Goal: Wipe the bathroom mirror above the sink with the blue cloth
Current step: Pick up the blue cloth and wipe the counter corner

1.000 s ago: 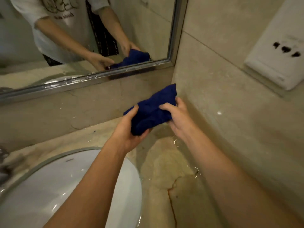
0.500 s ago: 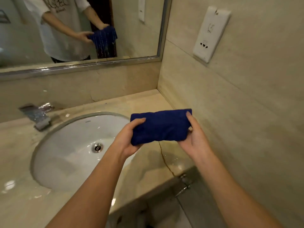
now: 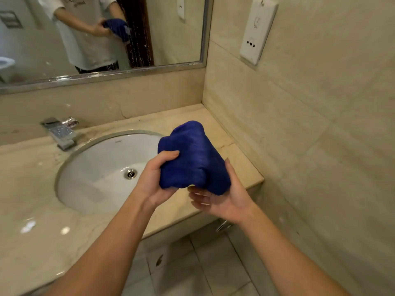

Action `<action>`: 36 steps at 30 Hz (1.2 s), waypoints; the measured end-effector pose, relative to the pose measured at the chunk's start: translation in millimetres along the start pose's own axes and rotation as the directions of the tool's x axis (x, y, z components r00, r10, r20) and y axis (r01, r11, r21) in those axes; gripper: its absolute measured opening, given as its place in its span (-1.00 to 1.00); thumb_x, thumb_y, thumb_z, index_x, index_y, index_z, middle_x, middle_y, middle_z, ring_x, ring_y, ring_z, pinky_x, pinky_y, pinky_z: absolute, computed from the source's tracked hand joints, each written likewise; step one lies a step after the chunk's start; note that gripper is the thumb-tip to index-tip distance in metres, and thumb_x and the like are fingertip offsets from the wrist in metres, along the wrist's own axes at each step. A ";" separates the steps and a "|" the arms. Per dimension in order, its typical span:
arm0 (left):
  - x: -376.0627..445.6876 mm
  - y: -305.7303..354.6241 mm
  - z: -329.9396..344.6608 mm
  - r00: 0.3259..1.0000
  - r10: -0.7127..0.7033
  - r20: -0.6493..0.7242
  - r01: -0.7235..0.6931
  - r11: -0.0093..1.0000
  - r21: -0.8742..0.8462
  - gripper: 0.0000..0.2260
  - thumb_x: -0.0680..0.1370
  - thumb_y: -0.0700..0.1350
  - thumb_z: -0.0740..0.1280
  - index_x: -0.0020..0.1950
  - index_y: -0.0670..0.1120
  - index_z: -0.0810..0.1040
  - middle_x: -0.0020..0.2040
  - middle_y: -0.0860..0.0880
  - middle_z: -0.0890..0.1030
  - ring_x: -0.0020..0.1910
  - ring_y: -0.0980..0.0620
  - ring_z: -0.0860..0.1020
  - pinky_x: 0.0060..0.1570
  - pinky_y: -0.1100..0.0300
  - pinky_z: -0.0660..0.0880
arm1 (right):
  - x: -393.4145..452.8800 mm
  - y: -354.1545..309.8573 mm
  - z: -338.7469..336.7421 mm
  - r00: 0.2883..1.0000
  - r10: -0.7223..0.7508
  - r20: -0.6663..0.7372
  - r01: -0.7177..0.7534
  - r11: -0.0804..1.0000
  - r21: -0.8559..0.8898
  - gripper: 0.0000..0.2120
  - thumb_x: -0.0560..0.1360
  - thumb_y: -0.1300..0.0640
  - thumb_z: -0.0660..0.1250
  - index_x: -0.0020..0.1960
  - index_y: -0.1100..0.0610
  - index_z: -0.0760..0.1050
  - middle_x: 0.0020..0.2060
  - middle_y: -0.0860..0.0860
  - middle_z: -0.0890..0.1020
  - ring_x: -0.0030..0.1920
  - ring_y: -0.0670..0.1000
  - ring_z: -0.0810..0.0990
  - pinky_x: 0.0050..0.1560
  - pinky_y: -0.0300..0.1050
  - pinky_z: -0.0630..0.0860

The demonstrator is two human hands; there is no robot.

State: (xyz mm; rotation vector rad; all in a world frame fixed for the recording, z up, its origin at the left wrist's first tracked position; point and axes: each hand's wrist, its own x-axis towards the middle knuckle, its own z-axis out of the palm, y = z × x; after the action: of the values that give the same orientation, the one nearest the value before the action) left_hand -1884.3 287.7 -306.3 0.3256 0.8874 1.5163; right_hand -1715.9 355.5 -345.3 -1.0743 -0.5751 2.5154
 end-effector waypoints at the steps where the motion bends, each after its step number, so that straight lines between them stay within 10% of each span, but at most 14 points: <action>1: 0.4 -3.8 -2.4 1.000 -0.002 -0.015 0.002 1.000 -0.009 -0.71 0.39 -0.13 0.32 0.09 -0.14 0.54 -0.15 -0.07 0.67 -0.22 0.00 0.65 -0.31 0.20 0.54 | 0.9 -1.8 -1.6 0.997 -0.077 0.015 0.076 0.995 0.072 -0.35 0.43 -0.32 0.30 0.28 0.18 0.52 0.14 0.24 0.63 0.11 0.25 0.61 0.22 0.15 0.49; 10: 20.9 -34.1 -7.4 0.977 0.053 -0.209 0.035 0.918 0.396 -0.76 0.56 -0.22 0.29 0.22 -0.12 0.55 0.09 -0.10 0.69 0.04 -0.04 0.65 0.00 0.09 0.54 | 8.4 -45.3 -58.4 0.947 -0.323 -0.002 0.322 0.946 -0.042 -0.57 0.41 0.25 0.40 0.28 0.18 0.50 0.20 0.13 0.63 0.21 0.12 0.59 0.26 0.14 0.46; 19: 38.3 -69.7 -1.1 0.986 0.086 -0.141 -0.042 0.956 0.289 -0.72 0.52 -0.30 0.25 0.19 -0.07 0.53 -0.01 -0.02 0.70 -0.09 0.04 0.66 -0.24 0.21 0.57 | 19.8 -20.8 -70.3 0.968 0.191 -0.164 -0.188 0.981 0.038 -0.52 0.51 -0.11 0.38 0.26 0.22 0.52 0.08 0.17 0.68 0.01 0.12 0.69 -0.10 -0.05 0.63; 28: 79.8 -65.2 -23.6 0.972 0.038 -0.230 0.028 0.961 0.276 -0.74 0.52 -0.27 0.24 0.19 -0.12 0.52 -0.07 -0.04 0.69 -0.15 0.01 0.65 -0.28 0.20 0.55 | 56.8 -47.0 -68.2 0.983 -0.173 -0.059 0.161 0.972 -0.174 -0.71 0.49 0.11 0.41 0.19 0.12 0.57 0.09 0.10 0.68 0.06 0.07 0.67 0.00 -0.04 0.59; 32: 106.3 -81.3 -40.6 0.932 0.080 -0.353 0.167 0.771 0.615 -0.68 0.52 -0.28 0.32 0.26 -0.08 0.53 0.09 -0.06 0.68 0.08 -0.09 0.64 0.00 0.06 0.59 | 94.3 -56.2 -83.9 0.789 -0.564 -0.243 0.215 0.625 -0.750 -0.76 0.55 0.12 0.35 0.20 0.04 0.45 0.05 -0.04 0.62 0.04 -0.02 0.60 0.02 -0.08 0.55; 36: 140.9 -100.8 -37.7 0.890 0.123 -0.438 0.265 0.644 0.718 -0.73 0.50 -0.15 0.41 0.18 -0.01 0.52 0.08 0.01 0.64 0.03 0.02 0.60 0.01 0.12 0.54 | 132.1 -38.3 -98.4 0.658 -0.685 -0.314 0.036 0.445 -0.895 -0.77 0.60 0.09 0.24 0.22 0.14 0.40 0.09 0.08 0.57 0.12 0.16 0.57 0.09 0.03 0.49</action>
State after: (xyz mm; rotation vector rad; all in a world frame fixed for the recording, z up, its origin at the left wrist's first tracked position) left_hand -1861.8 398.8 -442.6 0.5485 1.9165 1.0609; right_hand -1723.5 471.5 -468.0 -1.7419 -1.6672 1.1664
